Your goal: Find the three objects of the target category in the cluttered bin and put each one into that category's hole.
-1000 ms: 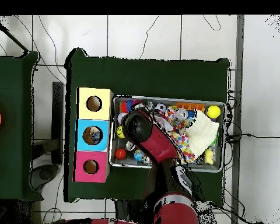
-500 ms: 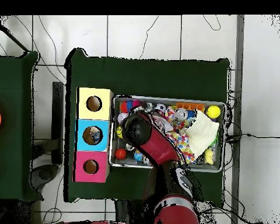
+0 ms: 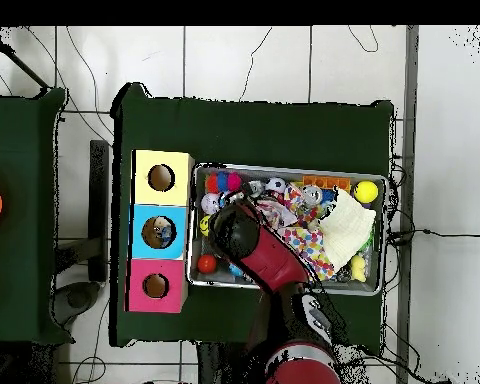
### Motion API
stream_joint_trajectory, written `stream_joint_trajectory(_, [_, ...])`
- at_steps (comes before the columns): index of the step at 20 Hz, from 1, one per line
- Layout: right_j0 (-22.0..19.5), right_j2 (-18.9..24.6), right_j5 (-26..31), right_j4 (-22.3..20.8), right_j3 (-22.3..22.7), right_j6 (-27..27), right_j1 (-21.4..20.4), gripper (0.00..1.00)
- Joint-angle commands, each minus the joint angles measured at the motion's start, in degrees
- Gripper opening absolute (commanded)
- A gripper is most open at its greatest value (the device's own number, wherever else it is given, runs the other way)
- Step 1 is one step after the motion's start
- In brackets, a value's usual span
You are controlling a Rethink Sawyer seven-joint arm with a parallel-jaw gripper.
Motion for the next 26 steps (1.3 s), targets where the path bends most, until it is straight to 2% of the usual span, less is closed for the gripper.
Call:
stream_joint_trajectory(1, [-3.18,0.55,3.58,-2.38,4.24,7.14,2.16,1.0])
stream_joint_trajectory(6, [-4.67,1.99,1.25,-3.56,4.16,7.62,3.63,1.0])
stream_joint_trajectory(12, [-4.13,2.7,0.64,-3.3,3.94,9.56,4.05,1.0])
stream_joint_trajectory(17, [-2.46,4.14,1.44,-0.41,4.02,12.9,2.61,1.0])
stream_joint_trajectory(20, [-0.57,3.47,1.92,1.87,4.37,15.36,2.0,1.0])
stream_joint_trajectory(26, [0.23,4.78,2.7,5.8,6.42,18.45,0.6,1.0])
